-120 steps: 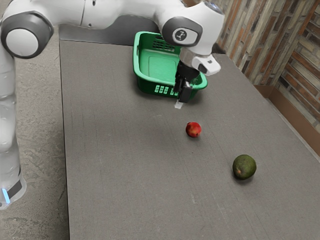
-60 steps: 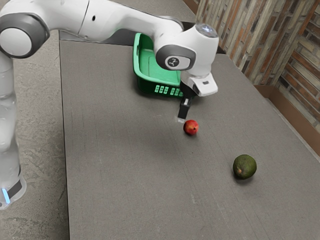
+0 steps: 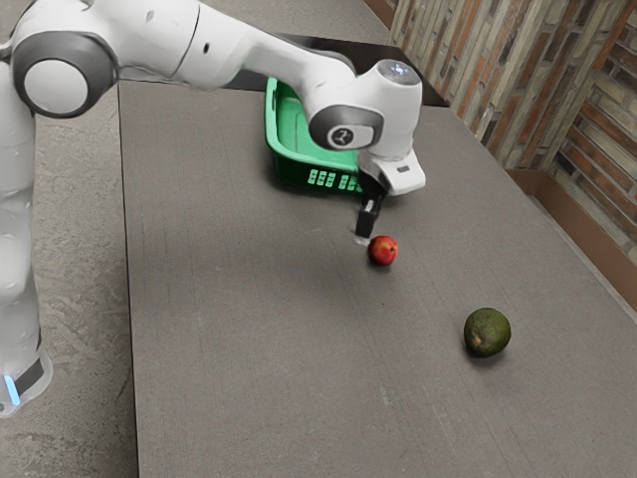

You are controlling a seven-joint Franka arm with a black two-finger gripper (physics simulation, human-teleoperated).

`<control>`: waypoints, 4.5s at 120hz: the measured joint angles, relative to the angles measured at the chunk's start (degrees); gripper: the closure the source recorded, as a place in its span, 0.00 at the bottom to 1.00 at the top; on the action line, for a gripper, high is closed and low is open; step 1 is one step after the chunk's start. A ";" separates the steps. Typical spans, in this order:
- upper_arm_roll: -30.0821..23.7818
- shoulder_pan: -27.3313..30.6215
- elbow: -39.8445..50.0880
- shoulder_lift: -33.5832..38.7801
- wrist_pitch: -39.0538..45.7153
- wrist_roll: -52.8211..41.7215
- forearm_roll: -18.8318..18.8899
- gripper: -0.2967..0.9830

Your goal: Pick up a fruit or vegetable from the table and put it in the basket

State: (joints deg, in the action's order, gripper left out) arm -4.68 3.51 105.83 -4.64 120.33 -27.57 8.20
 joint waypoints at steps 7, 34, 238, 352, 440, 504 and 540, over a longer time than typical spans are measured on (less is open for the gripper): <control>0.64 -0.86 -0.14 -0.03 0.28 -0.37 -2.04 0.24; 2.40 2.75 -0.15 -1.46 0.99 -1.94 -4.69 0.24; 1.70 2.03 -9.83 -16.87 11.03 -8.55 -7.83 0.39; 1.84 2.12 -9.75 -4.29 3.87 -9.01 -7.45 0.51; 11.48 5.00 -10.77 8.09 -11.14 -7.55 -5.38 0.51; 13.29 8.08 -17.78 1.37 -9.14 -7.27 -5.48 0.51; 14.52 14.37 -18.51 -0.57 -8.57 -7.20 -7.18 0.51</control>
State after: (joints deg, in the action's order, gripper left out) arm 9.84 17.87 87.32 -5.21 111.76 -34.77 1.02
